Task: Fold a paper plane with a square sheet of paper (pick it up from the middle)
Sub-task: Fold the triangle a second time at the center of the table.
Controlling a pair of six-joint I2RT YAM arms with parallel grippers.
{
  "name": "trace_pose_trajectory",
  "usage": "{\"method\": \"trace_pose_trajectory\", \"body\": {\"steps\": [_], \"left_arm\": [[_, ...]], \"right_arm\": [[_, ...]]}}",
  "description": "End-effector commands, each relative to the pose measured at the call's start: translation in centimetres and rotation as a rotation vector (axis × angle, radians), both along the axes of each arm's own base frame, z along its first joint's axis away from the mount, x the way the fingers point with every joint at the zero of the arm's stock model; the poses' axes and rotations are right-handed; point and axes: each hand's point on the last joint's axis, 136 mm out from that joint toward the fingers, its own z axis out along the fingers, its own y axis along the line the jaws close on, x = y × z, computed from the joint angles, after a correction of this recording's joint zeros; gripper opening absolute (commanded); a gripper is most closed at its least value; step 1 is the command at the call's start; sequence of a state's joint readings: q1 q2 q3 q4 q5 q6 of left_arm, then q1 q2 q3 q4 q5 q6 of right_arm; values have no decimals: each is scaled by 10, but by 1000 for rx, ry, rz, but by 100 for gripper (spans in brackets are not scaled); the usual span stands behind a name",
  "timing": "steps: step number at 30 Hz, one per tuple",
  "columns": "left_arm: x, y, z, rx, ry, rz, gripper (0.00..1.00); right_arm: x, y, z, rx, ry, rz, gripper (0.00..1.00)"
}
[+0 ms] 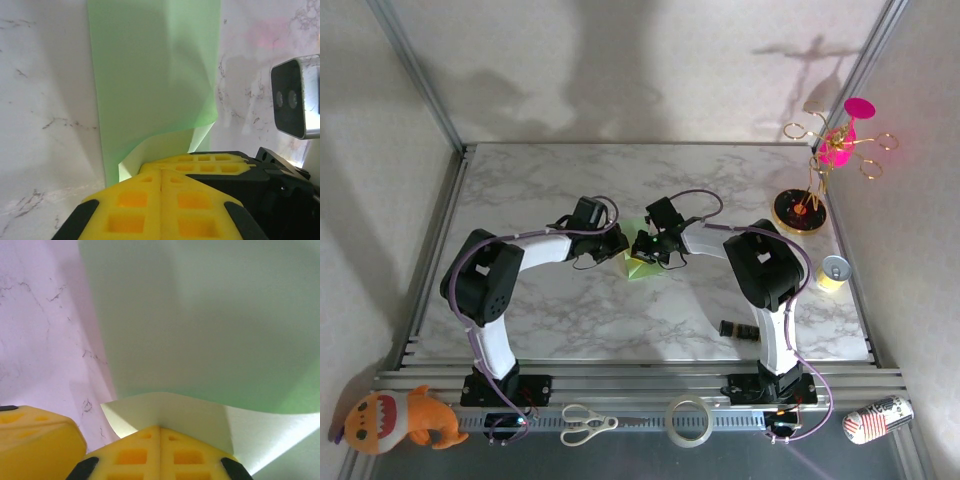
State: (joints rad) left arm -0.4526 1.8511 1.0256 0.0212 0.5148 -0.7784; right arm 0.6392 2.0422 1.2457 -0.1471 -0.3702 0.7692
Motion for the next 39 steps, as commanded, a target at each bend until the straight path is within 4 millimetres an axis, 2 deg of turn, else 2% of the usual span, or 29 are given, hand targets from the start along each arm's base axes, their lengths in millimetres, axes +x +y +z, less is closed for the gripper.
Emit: {"method": "trace_pose_trajectory", "body": {"steps": [1,7,17,24,27,34,37,39], "left_arm": [[-1,-4,-8,38,17,0,0],[-4,2,-15,120,18,9,0],[-2,-3,-26,165,21,3,0],[-4,4,-35,210,31,14,0],[-7,8,-40,237,41,10,0],[-11,19,-50,304,55,-1,0],[-11,19,-51,313,53,-12,0],[-11,19,-52,318,53,-21,0]], "right_arm": [[-22,-30,-49,-162,117,-17,0],[-22,-28,-47,-154,116,-15,0],[-22,-27,-46,-155,116,-12,0],[-22,-24,-41,-132,114,-11,0],[-18,-16,-29,-79,98,0,0],[4,4,23,75,2,7,0],[15,0,46,110,-69,-9,0],[20,-9,49,92,-107,-26,1]]}}
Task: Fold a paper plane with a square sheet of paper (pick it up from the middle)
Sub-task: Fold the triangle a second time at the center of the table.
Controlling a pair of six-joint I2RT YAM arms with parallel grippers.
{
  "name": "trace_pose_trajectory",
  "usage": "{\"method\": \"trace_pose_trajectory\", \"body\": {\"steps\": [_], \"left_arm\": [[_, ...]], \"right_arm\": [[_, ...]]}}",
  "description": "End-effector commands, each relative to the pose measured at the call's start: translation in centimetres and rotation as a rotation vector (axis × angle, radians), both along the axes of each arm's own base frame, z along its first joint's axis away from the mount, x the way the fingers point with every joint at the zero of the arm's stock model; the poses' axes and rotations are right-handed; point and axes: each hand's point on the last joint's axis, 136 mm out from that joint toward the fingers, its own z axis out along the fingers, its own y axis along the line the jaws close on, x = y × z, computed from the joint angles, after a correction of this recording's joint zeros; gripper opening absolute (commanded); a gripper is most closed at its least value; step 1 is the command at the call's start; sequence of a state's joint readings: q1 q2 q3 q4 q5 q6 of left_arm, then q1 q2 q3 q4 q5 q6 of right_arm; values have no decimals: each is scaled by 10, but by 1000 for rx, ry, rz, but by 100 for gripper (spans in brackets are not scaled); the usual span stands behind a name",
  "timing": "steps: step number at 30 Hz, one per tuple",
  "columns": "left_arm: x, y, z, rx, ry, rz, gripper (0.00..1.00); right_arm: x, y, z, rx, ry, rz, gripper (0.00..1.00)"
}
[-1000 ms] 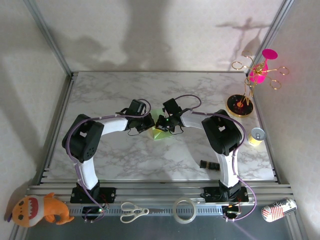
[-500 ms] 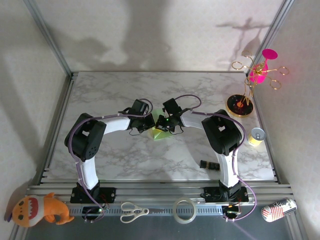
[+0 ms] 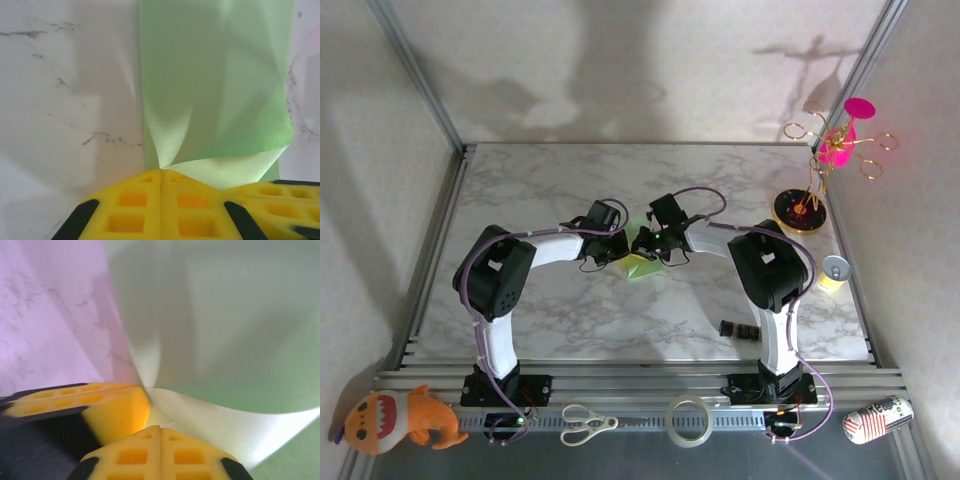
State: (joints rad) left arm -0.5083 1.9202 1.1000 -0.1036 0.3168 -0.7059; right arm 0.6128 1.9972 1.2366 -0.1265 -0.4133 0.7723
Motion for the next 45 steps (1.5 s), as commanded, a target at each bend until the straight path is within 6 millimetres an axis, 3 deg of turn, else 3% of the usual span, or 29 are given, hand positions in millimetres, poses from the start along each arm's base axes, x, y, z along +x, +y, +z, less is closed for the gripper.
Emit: {"method": "trace_pose_trajectory", "body": {"steps": [1,5,15,24,28,32,36,45], "left_arm": [[-13,11,-23,98,61,-24,0],[-11,11,-20,113,50,-49,0],[-8,15,-25,178,56,-124,0],[-7,17,-25,179,58,-117,0],[1,5,-7,124,26,-118,0],[9,-22,34,-24,-42,-128,0],[-1,-36,50,-114,-45,-124,5],[-37,-39,32,-148,48,-117,5]], "right_arm": [[15,-13,25,13,-92,-29,1],[14,-25,7,-37,-75,-31,1],[10,-23,-11,-21,-45,4,1],[-1,-39,-44,-95,31,-29,1],[-8,-49,-58,-140,64,-56,1],[-14,-57,-71,-181,99,-73,0],[-16,-63,-76,-214,111,-80,0],[-18,-65,-79,-238,123,-72,0]]}}
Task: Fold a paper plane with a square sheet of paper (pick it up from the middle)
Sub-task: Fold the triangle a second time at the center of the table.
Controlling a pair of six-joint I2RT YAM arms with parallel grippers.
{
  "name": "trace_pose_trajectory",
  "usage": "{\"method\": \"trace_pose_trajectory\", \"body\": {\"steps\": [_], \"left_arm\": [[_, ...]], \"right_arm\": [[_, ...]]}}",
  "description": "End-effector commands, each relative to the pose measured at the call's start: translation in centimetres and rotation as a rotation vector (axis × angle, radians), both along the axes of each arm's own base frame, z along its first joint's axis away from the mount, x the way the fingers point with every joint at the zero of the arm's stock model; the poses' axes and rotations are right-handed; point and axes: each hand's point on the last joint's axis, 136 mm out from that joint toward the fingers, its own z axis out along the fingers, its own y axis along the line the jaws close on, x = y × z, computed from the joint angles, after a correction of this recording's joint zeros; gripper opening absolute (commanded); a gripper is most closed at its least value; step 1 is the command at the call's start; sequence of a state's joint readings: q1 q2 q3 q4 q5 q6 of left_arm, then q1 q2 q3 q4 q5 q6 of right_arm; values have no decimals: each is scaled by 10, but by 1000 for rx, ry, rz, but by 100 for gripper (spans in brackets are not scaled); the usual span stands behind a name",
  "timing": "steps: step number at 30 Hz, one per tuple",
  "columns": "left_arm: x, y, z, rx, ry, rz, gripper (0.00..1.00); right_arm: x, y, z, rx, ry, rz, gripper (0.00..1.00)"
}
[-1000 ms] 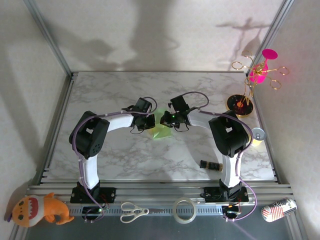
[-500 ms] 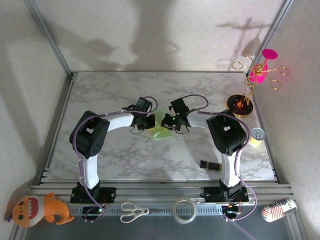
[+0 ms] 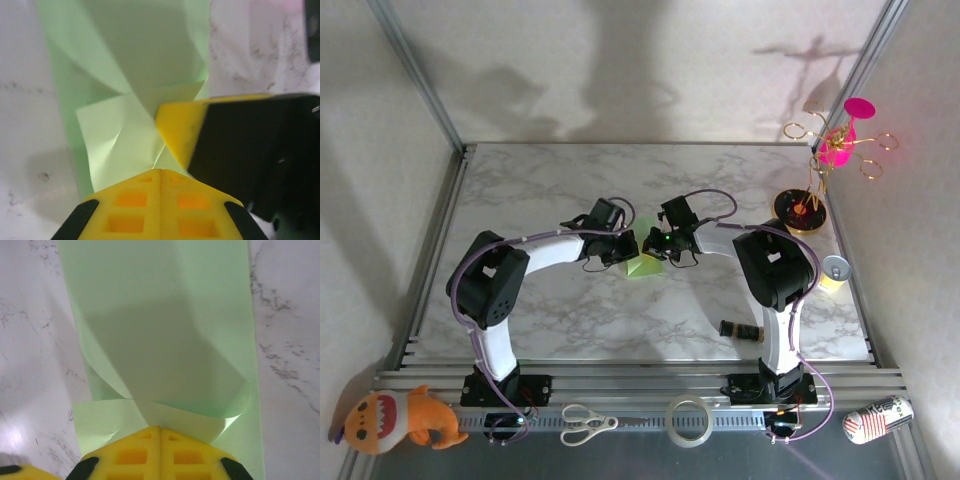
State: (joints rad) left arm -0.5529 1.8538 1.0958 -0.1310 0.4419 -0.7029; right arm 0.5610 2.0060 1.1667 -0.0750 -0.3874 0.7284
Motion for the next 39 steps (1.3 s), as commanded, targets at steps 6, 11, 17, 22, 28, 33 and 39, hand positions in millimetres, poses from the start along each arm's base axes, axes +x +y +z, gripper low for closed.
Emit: {"method": "trace_pose_trajectory", "body": {"steps": [6,11,17,22,28,33,39], "left_arm": [[-15,-11,-8,-23,50,-18,5],[-14,-12,-12,-16,53,-23,5],[-19,-9,-23,15,71,-36,5],[-21,-4,-30,52,76,-46,5],[-26,3,-38,87,87,-54,4],[-29,7,-42,104,92,-61,3],[-34,15,-49,149,101,-77,2]], "right_arm": [[-27,-36,-58,-190,148,-42,0],[-27,-36,-58,-190,149,-40,0],[-27,-36,-59,-196,157,-40,0],[-28,-38,-62,-208,164,-39,0],[-28,-38,-63,-216,167,-38,0],[-28,-39,-64,-221,170,-39,0],[-29,-39,-64,-222,170,-37,0]]}}
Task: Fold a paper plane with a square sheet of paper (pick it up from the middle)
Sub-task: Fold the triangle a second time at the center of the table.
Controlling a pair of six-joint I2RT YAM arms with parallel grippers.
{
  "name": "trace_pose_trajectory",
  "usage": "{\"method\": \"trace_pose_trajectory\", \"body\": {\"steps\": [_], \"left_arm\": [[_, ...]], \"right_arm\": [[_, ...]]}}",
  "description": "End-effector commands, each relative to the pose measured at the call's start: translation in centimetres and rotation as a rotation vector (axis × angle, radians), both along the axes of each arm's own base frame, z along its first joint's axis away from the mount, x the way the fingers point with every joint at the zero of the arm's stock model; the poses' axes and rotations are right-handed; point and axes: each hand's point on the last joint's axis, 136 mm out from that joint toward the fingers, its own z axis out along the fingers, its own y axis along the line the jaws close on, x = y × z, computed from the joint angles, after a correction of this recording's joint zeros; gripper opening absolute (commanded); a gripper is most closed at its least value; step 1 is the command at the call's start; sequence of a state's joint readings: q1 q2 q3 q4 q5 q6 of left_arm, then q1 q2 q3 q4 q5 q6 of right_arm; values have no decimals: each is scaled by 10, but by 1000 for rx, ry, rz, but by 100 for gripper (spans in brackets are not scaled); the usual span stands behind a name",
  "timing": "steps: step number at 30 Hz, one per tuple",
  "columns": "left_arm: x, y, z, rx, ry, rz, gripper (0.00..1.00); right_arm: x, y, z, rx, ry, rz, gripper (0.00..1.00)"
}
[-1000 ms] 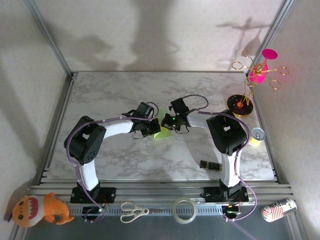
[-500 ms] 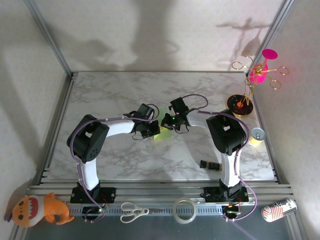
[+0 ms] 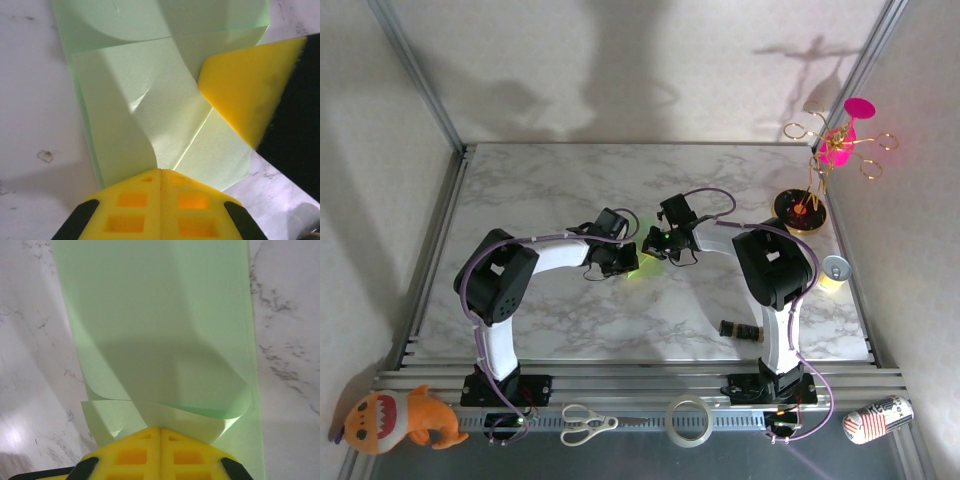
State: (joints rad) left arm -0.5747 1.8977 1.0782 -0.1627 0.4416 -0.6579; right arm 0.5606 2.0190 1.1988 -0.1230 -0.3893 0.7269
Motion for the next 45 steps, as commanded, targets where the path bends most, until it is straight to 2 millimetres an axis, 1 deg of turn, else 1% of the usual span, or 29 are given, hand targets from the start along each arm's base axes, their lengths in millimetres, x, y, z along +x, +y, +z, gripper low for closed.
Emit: {"method": "trace_pose_trajectory", "body": {"steps": [1,7,10,15,18,20,22,25,28,31,35,42,45], "left_arm": [[-16,16,-21,95,46,-25,2],[-30,31,-25,145,68,-79,0],[-43,36,-24,159,86,-123,0],[-67,51,-25,200,127,-185,0],[-72,59,-20,235,124,-207,0],[-64,60,-9,250,87,-201,0],[-51,54,8,231,31,-183,0],[-28,39,36,159,-57,-132,0],[-15,20,49,50,-101,-83,1],[-8,1,47,-50,-92,-43,2],[-1,-11,38,-87,-84,-20,2],[-3,-7,12,-49,-45,-7,2],[-8,3,0,1,-32,0,1]], "right_arm": [[-29,-40,-64,-210,146,-38,0],[-30,-41,-65,-217,148,-36,0],[-29,-41,-65,-218,147,-36,0],[-30,-42,-66,-219,150,-36,0],[-30,-41,-66,-218,148,-35,0],[-29,-41,-65,-216,147,-36,0],[-29,-41,-65,-216,147,-35,0],[-30,-40,-65,-213,148,-37,0],[-31,-40,-66,-211,153,-43,0],[-31,-40,-68,-209,158,-49,0],[-31,-41,-70,-212,166,-57,0],[-33,-43,-72,-223,178,-67,0],[-33,-44,-72,-230,180,-74,0]]}}
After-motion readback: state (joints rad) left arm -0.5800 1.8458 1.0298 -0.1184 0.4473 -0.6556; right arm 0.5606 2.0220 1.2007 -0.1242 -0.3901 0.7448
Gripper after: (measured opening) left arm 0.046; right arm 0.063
